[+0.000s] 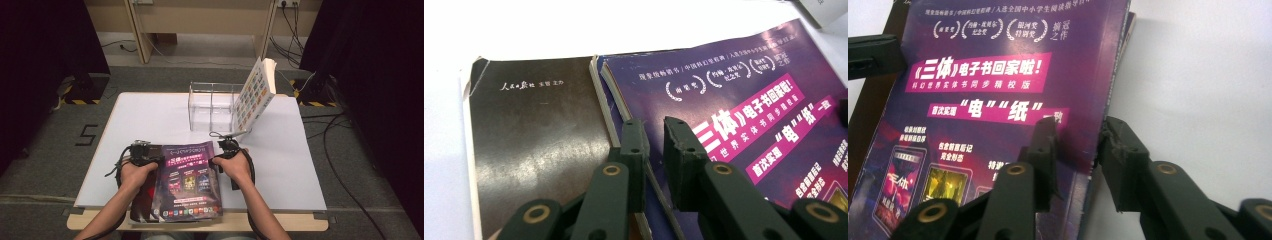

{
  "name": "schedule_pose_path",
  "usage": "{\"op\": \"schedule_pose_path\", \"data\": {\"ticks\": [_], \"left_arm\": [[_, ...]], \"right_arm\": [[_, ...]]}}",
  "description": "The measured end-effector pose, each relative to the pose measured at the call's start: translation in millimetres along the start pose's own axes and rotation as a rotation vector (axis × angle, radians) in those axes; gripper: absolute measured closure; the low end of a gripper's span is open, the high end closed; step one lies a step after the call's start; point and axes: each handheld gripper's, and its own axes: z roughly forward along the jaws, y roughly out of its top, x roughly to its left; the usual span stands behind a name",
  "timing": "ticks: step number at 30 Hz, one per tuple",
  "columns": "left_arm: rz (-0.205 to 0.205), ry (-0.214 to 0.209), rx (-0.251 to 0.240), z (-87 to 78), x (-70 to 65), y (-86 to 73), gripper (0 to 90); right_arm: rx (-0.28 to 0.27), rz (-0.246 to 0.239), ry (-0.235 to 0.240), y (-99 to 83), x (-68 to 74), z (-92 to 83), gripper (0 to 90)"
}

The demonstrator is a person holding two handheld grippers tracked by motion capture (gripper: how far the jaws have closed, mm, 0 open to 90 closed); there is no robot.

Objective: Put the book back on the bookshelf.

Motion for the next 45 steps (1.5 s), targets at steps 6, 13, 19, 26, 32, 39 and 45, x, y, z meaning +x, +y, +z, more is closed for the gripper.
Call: {"op": "schedule_pose_path", "data": {"ticks": [6,13,19,26,32,39,45], "left_arm": [[0.006,0.006,-0.002,-0.1,-0.3,-0.1,78.8],[0.005,0.005,0.001,0.0,0.2,0.3,78.8],[0.009,0.009,0.001,0.2,0.1,0.8,78.7],[0.005,0.003,-0.001,0.9,0.0,0.8,78.6],[0.005,0.004,-0.002,1.0,-0.3,0.9,78.6],[0.007,0.009,0.004,0.9,-0.7,1.4,78.6],[0.008,0.022,0.005,0.6,-1.3,1.8,78.3]], "right_arm": [[-0.003,-0.006,0.019,1.6,0.3,-3.9,72.5],[0.011,0.056,0.061,1.9,-6.9,1.3,68.5],[-0.014,0.081,0.105,1.3,-13.4,5.1,68.0],[0.004,0.099,0.123,1.0,-12.0,11.3,53.2],[0.031,0.061,0.100,4.3,-7.0,12.4,50.4],[0.021,0.021,0.057,2.3,-2.1,12.3,53.4],[-0.010,-0.024,0.046,1.8,0.3,3.9,67.1]]}}
